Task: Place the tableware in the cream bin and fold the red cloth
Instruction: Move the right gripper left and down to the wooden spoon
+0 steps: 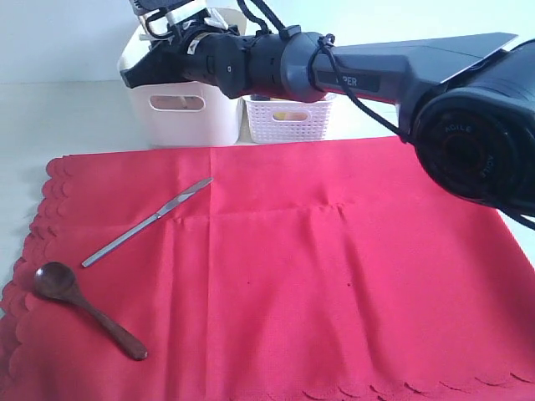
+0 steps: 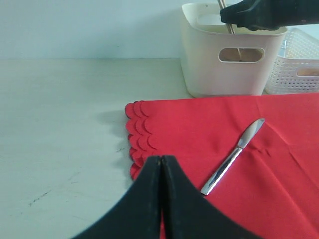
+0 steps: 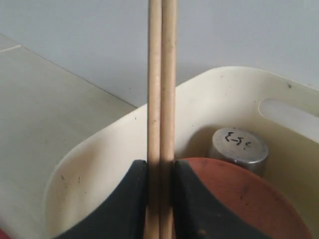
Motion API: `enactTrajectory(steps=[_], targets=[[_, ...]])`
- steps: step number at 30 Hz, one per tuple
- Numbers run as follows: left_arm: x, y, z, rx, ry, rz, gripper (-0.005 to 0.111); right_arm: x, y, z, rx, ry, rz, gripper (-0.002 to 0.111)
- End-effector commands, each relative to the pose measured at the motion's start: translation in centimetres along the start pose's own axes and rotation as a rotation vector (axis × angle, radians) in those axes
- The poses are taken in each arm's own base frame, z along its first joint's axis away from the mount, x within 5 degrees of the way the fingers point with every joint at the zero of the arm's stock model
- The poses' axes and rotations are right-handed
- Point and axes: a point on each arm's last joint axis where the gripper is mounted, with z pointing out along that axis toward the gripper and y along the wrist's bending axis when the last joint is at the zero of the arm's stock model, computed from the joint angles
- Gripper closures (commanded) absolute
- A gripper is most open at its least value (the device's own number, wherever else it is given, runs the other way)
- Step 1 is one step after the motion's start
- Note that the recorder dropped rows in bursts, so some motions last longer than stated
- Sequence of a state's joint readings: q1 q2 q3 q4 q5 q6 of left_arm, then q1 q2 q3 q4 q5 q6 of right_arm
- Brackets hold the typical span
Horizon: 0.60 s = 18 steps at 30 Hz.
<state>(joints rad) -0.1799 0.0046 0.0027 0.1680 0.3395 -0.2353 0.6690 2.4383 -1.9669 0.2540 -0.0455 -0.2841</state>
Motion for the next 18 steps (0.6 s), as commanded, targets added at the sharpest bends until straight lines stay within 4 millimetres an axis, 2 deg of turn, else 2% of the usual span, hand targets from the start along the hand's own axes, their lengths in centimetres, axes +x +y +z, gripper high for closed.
enactTrajectory(steps=[1,5,7,10,14,18], targets=[[-0.2,-0.1,-0.1,0.008,-0.018,0.0,0.105,-0.7,0.1,-0.5,-0.017,0.031,-0.002,0.088],[-0.2,-0.1,-0.1,0.008,-0.018,0.0,0.105,-0.6,0.3,-0.7,-0.027,0.076,0.131,0.058],[-0.2,-0.1,-0.1,0.008,-0.018,0.0,0.105,-1.0,0.3,-1.0,-0.029,0.086,0.194,0.053],[-0.2,-0.1,-0.1,0.008,-0.018,0.0,0.105,-2.5,0.3,-1.9,-0.037,0.085,0.207,0.053],[-0.2,-0.1,-0.1,0.008,-0.018,0.0,0.105,-6.0,0.4,-4.3,-0.057,0.069,0.205,0.053],[-0.2,-0.1,-0.1,0.008,-0.018,0.0,0.105,-7.3,1.0,-6.7,-0.123,0.228,0.264,0.053]])
